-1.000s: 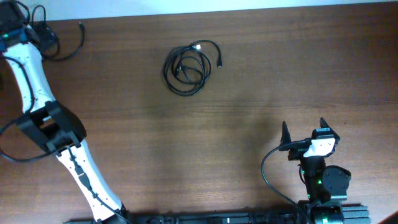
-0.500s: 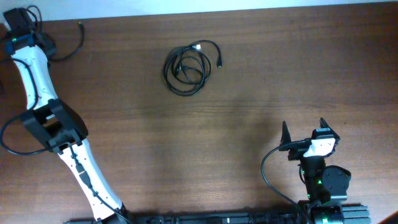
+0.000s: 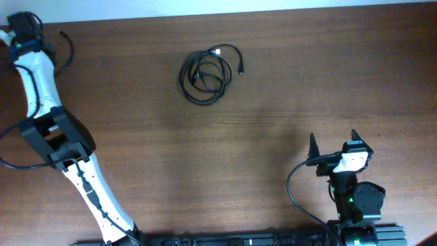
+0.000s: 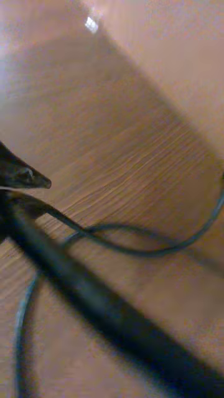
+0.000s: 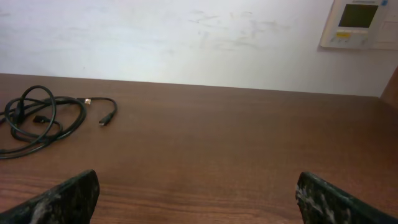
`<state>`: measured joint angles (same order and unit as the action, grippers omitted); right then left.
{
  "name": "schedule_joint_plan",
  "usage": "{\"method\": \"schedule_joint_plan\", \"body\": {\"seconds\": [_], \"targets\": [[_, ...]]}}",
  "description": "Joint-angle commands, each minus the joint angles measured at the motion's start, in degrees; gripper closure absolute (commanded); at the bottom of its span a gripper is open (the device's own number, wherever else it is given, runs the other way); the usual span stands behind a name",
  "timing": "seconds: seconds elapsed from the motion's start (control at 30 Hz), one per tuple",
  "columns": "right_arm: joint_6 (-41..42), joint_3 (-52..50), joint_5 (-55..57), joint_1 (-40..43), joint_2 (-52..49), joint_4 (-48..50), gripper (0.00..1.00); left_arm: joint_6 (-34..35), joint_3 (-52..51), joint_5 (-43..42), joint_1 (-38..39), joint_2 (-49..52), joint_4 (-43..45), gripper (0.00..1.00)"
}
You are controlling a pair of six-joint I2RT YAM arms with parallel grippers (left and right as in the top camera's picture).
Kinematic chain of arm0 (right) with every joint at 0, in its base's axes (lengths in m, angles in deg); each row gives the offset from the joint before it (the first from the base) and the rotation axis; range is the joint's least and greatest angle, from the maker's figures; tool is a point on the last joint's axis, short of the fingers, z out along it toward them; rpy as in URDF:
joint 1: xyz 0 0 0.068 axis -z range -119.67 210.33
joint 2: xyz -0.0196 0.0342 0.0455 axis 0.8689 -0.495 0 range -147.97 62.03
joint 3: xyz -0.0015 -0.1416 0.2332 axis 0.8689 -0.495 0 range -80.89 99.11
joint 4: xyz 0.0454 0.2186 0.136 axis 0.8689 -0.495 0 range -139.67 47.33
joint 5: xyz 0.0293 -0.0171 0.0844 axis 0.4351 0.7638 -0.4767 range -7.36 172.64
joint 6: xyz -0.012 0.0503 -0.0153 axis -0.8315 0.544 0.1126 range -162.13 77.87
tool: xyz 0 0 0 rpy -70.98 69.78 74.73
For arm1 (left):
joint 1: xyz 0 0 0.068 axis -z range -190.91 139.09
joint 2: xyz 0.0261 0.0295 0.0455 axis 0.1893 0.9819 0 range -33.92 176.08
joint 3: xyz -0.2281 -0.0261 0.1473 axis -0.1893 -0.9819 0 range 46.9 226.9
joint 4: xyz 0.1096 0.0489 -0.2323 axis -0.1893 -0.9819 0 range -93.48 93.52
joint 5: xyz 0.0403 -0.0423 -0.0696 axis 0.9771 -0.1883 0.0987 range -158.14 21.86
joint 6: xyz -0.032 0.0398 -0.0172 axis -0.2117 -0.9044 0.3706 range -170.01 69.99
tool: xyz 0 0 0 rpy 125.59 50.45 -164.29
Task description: Untangle cables
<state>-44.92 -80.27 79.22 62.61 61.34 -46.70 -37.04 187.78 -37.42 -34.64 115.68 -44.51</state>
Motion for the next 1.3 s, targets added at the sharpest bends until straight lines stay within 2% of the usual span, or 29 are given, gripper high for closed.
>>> {"method": "schedule_joint_plan", "body": {"seconds": [0.0,0.03,0.07,0.1,0.3,0.37,0.47,0.5,0.53,0.6,0.73,0.83,1.03,1.1,1.2,1.27], "targets": [[0.02,-0.31,0.48,-0.39,0.33,-0.28,0.01,0.20,-1.77,-8.92,0.33,-1.42,0.46,0.75],[0.02,-0.31,0.48,-0.39,0.33,-0.28,0.02,0.20,-1.77,-9.84,0.35,-1.44,0.48,0.65],[0.02,-0.31,0.48,-0.39,0.33,-0.28,0.02,0.20,-1.64,-10.19,0.46,-1.62,0.46,0.43],[0.02,-0.31,0.48,-0.39,0.33,-0.28,0.02,0.20,-1.53,-10.14,0.57,-1.95,0.39,0.40],[0.02,-0.31,0.48,-0.39,0.33,-0.28,0.02,0.22,-0.94,-13.25,1.73,-7.96,0.22,0.37],[0.02,-0.31,0.48,-0.39,0.33,-0.28,0.02,0.17,-0.94,-22.27,2.49,-11.45,1.44,0.44],[0.02,-0.31,0.48,-0.39,0.33,-0.28,0.02,-1.84,-0.94,-37.90,2.75,-13.90,4.55,0.48],[0.02,-0.31,0.48,-0.39,0.33,-0.28,0.02,-2.16,-0.94,-40.35,2.75,-14.10,5.18,0.46],[0.02,-0.31,0.48,-0.39,0.33,-0.28,0.02,-2.16,-0.94,-40.17,2.84,-14.10,5.20,0.43],[0.02,-0.31,0.48,-0.39,0.33,-0.28,0.02,-2.14,-1.16,-34.62,2.99,-13.92,4.79,0.37],[0.02,-0.31,0.48,-0.39,0.33,-0.28,0.02,-2.16,-1.29,-22.69,2.80,-13.42,4.22,0.36],[0.02,-0.31,0.48,-0.39,0.33,-0.28,0.02,-2.14,-1.31,-17.29,2.16,-12.96,4.42,0.36],[0.02,-0.31,0.48,-0.39,0.33,-0.28,0.02,-2.14,-1.31,-17.44,0.55,-7.45,5.38,0.27],[0.02,-0.31,0.48,-0.39,0.33,-0.28,0.02,-2.16,-1.31,-18.67,0.00,-4.98,5.64,0.20],[0.02,-0.31,0.48,-0.39,0.33,-0.28,0.02,-2.86,-1.31,-24.70,-0.81,-2.19,6.45,0.07],[0.02,-0.31,0.48,-0.39,0.33,-0.28,0.02,-6.51,-1.31,-32.11,-0.94,-0.87,7.02,0.11]]}}
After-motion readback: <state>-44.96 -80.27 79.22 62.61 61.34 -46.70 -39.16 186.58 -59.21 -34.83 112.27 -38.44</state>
